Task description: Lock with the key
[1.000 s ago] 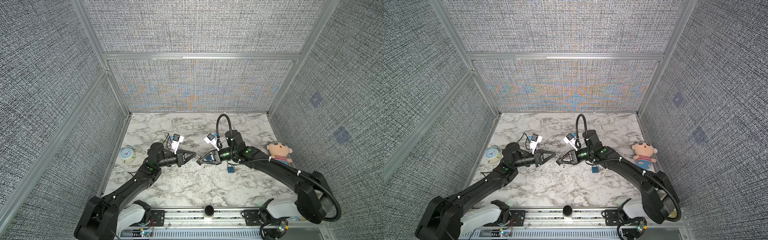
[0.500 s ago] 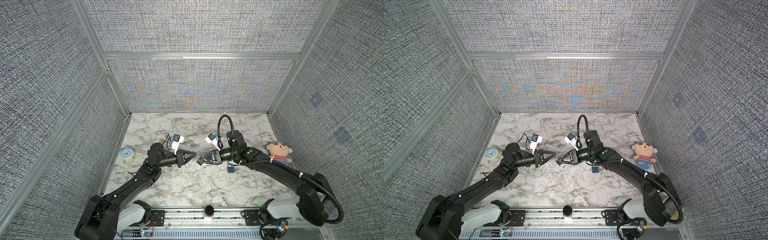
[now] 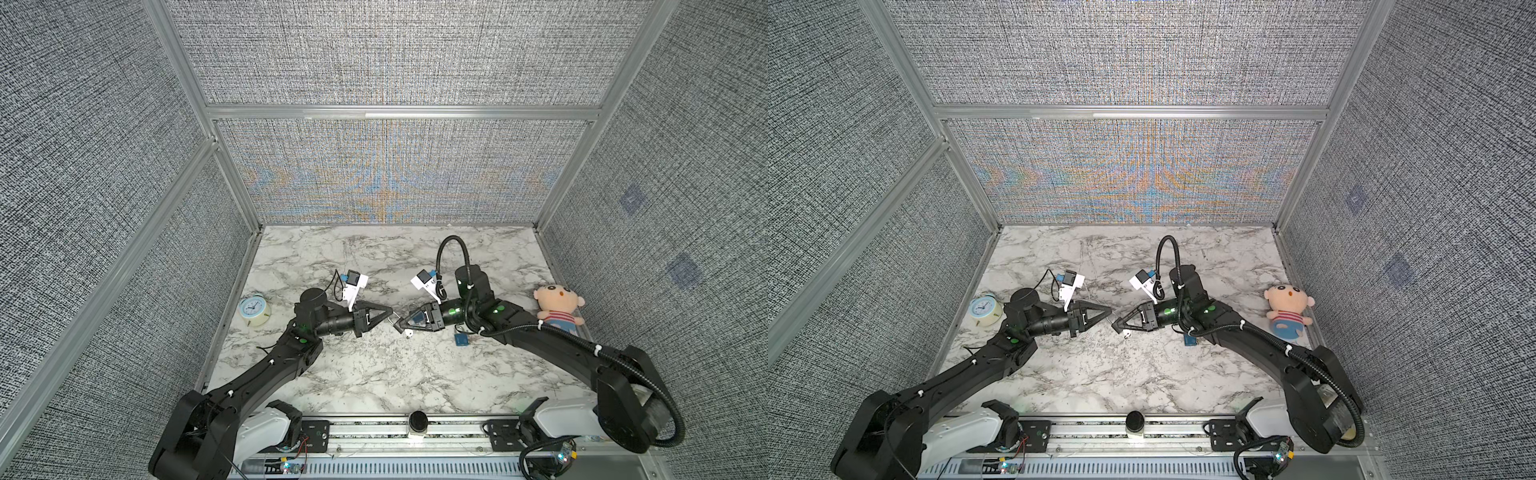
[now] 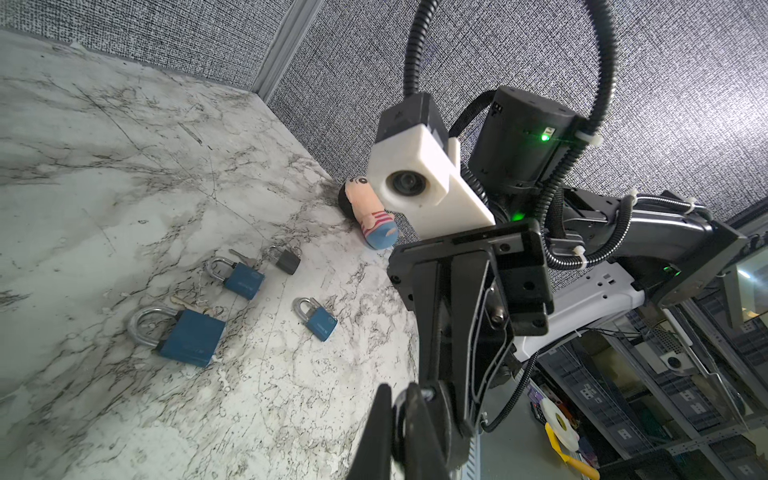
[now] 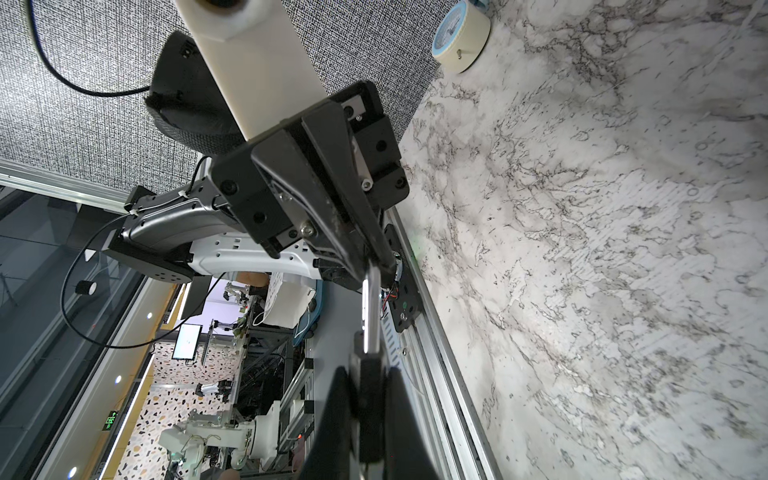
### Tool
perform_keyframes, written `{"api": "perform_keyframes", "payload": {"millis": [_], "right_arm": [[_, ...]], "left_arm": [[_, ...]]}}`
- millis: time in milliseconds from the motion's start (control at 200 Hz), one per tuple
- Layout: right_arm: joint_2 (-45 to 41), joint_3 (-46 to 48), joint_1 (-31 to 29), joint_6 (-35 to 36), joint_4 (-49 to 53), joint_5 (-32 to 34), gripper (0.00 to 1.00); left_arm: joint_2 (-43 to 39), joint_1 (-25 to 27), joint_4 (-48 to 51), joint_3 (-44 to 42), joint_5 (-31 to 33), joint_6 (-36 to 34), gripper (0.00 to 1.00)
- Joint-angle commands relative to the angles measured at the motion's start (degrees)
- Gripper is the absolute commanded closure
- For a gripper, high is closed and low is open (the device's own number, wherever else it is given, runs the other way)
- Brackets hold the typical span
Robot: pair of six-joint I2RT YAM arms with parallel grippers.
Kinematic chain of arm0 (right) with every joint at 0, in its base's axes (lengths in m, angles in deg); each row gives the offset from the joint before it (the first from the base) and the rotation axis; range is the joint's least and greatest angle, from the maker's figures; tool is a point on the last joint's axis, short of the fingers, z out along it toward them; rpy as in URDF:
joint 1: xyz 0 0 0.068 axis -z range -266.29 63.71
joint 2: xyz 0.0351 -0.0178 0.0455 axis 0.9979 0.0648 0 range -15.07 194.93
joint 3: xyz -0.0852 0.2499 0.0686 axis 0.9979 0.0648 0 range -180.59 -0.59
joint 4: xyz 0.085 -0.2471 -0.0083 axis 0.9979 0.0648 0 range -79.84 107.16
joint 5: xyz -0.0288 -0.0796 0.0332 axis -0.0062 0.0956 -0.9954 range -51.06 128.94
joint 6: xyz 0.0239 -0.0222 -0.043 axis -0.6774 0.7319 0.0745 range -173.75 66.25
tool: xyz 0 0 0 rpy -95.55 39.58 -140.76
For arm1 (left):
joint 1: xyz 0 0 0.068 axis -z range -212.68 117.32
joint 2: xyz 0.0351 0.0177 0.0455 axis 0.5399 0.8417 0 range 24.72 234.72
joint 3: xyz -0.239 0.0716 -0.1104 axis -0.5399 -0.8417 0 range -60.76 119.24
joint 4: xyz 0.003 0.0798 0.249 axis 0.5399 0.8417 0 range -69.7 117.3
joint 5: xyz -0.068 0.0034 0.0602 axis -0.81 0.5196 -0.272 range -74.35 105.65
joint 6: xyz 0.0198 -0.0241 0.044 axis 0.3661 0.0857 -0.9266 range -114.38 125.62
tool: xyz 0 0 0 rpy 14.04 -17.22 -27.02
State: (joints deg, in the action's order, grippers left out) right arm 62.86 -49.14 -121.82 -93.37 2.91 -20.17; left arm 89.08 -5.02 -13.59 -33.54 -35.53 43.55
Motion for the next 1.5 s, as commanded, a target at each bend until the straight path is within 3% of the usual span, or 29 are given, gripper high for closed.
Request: {"api": "perform_keyframes", "payload": {"millis": [0, 1496], "right_arm": [[-0.49, -0.1, -0.17, -1.05, -8.62, -4.2, 1.0], [3.75, -3.43, 0.12, -2.38, -14.69, 5.21, 1.0]], "left_arm": [[0.29, -0.04, 2.34, -0.59, 1.66, -0.41, 1.0], [-5.69, 5.89, -7.1, -9.87, 4.82, 9.61, 1.0]]}}
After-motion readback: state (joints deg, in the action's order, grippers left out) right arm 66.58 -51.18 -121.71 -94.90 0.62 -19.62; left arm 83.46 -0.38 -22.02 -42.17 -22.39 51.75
